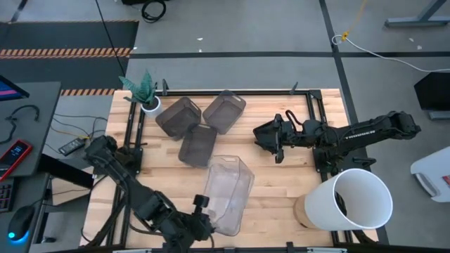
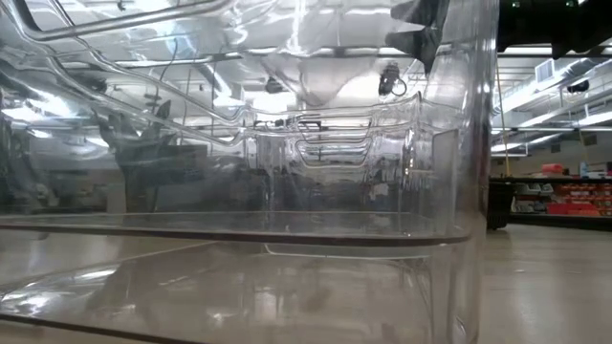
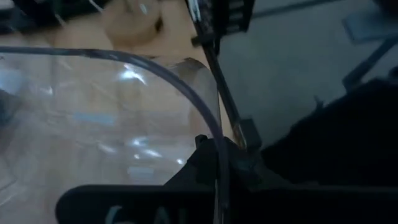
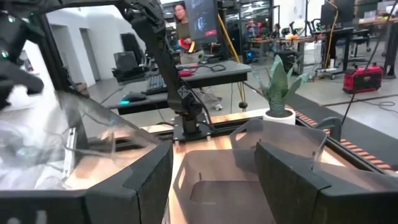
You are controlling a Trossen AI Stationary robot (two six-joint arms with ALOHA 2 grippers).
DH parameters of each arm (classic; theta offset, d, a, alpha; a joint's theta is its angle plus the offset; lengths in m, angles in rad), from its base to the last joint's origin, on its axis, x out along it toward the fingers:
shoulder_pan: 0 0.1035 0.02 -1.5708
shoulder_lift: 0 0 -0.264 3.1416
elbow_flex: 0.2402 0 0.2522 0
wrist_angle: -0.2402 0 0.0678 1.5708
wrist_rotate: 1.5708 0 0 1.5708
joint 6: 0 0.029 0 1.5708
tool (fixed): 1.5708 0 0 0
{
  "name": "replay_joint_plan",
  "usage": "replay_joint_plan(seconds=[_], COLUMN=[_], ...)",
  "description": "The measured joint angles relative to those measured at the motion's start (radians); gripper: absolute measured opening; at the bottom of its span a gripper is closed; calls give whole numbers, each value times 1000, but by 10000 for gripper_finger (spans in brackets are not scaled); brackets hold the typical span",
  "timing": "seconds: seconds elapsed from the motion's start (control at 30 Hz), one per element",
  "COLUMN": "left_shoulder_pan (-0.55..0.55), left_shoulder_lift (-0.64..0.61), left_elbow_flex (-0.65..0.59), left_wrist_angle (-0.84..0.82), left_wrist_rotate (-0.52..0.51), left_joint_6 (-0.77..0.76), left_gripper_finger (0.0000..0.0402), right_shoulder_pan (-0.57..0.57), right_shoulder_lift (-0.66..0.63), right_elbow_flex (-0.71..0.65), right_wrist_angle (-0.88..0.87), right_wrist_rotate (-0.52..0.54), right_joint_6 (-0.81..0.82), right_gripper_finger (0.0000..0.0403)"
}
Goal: Stack baskets by color
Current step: Stack the transparent bin on top of the transparent bins
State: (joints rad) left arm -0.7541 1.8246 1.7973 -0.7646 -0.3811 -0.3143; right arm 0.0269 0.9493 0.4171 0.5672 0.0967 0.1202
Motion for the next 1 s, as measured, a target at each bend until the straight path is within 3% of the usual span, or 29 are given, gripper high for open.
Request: replay_joint_plan(seconds=[0.6, 0.73, 0.83, 1.0], left_shoulder_pan=[80, 77, 70, 72], left_shoulder_lift=[62, 86, 90, 93], left_elbow_flex=[0, 0, 0, 0], left_wrist_angle=[-133, -160, -165, -177], left_wrist_rotate=[279, 293, 292, 285], left_joint_6=[-76, -44, -39, -36], left_gripper_finger=[12, 16, 43, 129], right_shoulder_pan=[0, 0, 0, 0], right_shoulder_lift=[-9, -9, -9, -8], right_elbow_flex=[0, 0, 0, 0], right_wrist_angle=[0, 0, -1, -6], right_wrist_rotate=[-2, -3, -5, -12], right_joint_6=[-19, -18, -10, 6], right_gripper_finger=[231, 231, 231, 231])
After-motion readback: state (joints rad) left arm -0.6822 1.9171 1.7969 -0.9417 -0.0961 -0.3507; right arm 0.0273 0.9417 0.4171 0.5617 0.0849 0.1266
